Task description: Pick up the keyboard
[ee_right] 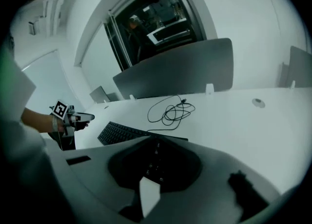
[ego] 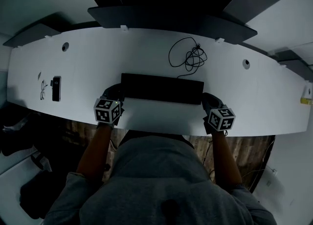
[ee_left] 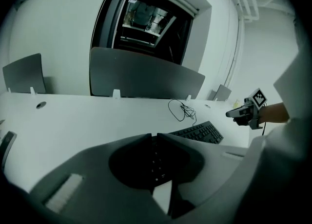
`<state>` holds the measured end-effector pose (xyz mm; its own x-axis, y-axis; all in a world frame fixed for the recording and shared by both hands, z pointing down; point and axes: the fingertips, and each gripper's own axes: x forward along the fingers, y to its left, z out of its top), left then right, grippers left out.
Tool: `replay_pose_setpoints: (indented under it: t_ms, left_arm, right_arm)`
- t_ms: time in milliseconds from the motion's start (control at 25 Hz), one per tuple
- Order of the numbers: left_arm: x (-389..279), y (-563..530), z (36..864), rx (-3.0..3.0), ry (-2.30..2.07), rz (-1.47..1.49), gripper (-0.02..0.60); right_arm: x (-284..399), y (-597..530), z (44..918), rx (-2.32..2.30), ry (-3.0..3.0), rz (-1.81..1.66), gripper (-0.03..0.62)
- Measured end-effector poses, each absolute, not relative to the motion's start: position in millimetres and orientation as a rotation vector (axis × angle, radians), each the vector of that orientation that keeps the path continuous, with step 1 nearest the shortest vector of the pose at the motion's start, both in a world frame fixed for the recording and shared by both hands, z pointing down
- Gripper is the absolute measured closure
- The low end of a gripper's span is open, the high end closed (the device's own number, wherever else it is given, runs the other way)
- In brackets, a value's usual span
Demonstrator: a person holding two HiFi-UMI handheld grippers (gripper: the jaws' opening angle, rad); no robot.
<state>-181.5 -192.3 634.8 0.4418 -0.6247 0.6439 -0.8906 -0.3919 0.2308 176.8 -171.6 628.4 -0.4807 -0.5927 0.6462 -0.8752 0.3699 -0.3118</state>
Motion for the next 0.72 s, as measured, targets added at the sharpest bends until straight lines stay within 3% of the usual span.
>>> replay_pose_setpoints:
  t_ms: [160, 200, 240, 720]
  left_arm:
    - [-191, -204, 654, 2.095, -1.26, 0.667, 0.523]
    - [-194, -207, 658, 2.087, -1.26, 0.675, 0.518]
    - [-196, -210, 661, 2.081, -1.261, 0.681, 0.514]
    - [-209, -237, 707, 1.906, -1.11, 0.662, 0.415]
  right_arm:
    - [191, -186, 653, 1.321, -2.117, 0.97, 0.562]
    - [192, -189, 659, 1.318, -2.099, 0.988, 0.504]
    - [192, -192, 665, 1.315, -2.083, 1.001, 0.49]
    - [195, -209, 705, 1.296, -1.945, 1.115, 0.428]
